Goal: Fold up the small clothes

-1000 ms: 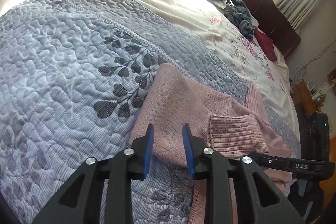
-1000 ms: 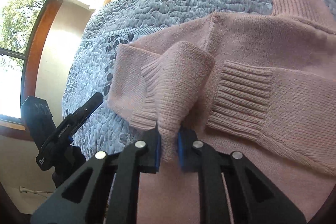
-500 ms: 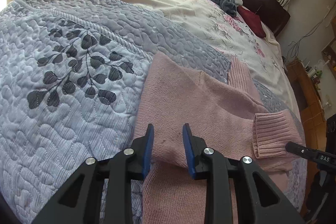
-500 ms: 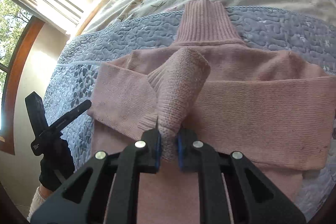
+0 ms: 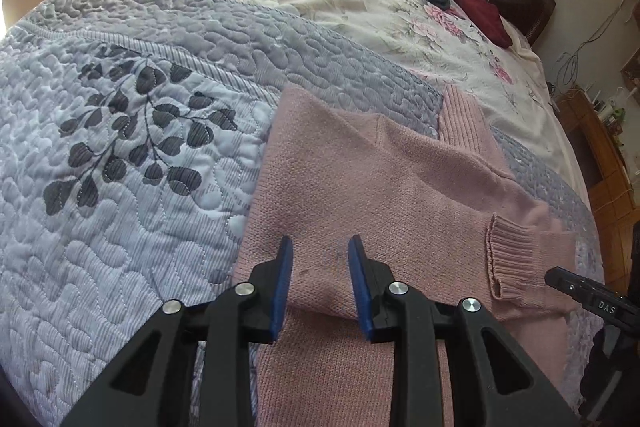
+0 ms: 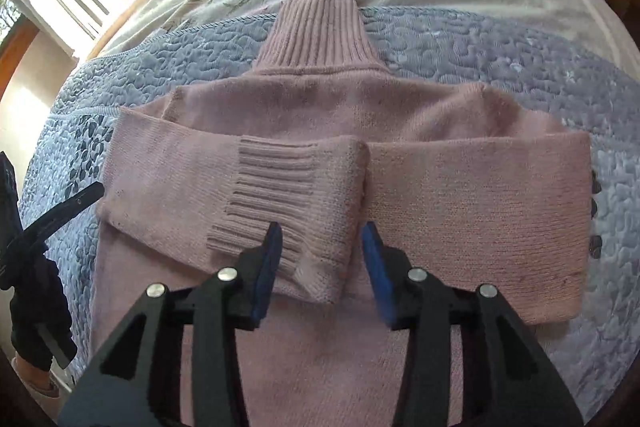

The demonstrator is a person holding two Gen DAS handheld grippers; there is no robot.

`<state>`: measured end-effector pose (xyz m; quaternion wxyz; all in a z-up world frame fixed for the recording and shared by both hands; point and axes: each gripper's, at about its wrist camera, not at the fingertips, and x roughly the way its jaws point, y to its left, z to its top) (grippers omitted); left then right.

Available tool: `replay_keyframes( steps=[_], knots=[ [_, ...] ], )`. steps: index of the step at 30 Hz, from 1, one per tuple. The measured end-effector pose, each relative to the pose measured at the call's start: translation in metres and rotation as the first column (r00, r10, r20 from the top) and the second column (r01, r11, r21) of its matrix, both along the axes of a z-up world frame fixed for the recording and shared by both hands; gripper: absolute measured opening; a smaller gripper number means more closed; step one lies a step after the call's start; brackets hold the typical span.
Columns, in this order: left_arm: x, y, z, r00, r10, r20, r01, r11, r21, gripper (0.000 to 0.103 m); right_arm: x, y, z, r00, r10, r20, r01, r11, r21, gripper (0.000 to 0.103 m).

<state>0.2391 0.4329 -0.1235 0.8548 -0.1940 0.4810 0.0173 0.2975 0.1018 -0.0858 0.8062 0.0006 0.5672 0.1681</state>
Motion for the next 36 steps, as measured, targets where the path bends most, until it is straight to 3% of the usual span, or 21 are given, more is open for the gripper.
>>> replay_keyframes(
  steps=[2, 5, 9, 12, 14, 15, 21, 26, 32, 36],
  knots=[
    [0.001, -0.010, 0.008, 1.000, -0.025, 0.016, 0.024, 1.000, 0.002, 0.033, -0.004, 0.022, 0.006, 0.997, 0.072, 0.005, -0.072, 0.997, -0.006, 0.043],
    [0.007, -0.029, 0.007, 0.997, -0.079, 0.007, 0.079, 0.997, -0.015, 0.034, -0.005, 0.056, -0.008, 0.988, 0.151, -0.027, -0.152, 0.987, -0.053, 0.046],
    [0.013, -0.038, -0.010, 0.995, -0.090, -0.035, 0.089, 0.996, -0.028, 0.034, 0.002, 0.084, -0.038, 0.985, 0.151, -0.079, -0.162, 0.973, -0.164, 0.046],
    [0.016, -0.034, -0.029, 0.994, -0.076, -0.076, 0.073, 0.997, -0.041, 0.034, 0.004, 0.086, -0.050, 0.984, 0.150, -0.097, -0.166, 0.969, -0.184, 0.045],
    [0.014, -0.031, -0.034, 0.995, -0.073, -0.072, 0.069, 0.996, -0.057, 0.034, 0.005, 0.082, -0.047, 0.985, 0.152, -0.086, -0.166, 0.967, -0.192, 0.022],
    [0.014, -0.031, -0.035, 0.995, -0.073, -0.070, 0.068, 0.996, -0.062, 0.034, 0.006, 0.077, -0.045, 0.987, 0.139, -0.079, -0.153, 0.966, -0.207, 0.009],
    [0.014, -0.032, -0.034, 0.994, -0.080, -0.076, 0.077, 0.996, -0.051, 0.034, 0.009, 0.016, -0.012, 0.999, 0.019, -0.044, -0.020, 0.999, -0.035, 0.009],
    [0.014, -0.032, -0.035, 0.995, -0.071, -0.076, 0.067, 0.996, -0.055, 0.034, 0.008, -0.056, 0.008, 0.993, -0.112, -0.047, 0.116, 0.990, 0.077, 0.009],
    [0.014, -0.031, -0.036, 0.995, -0.066, -0.077, 0.062, 0.997, -0.052, 0.034, 0.001, -0.118, -0.008, 0.975, -0.194, -0.110, 0.204, 0.974, 0.098, 0.010],
    [0.016, -0.033, -0.035, 0.994, -0.073, -0.081, 0.070, 0.997, -0.040, 0.034, -0.004, -0.140, -0.026, 0.967, -0.194, -0.165, 0.211, 0.973, 0.091, 0.022]
  ],
)
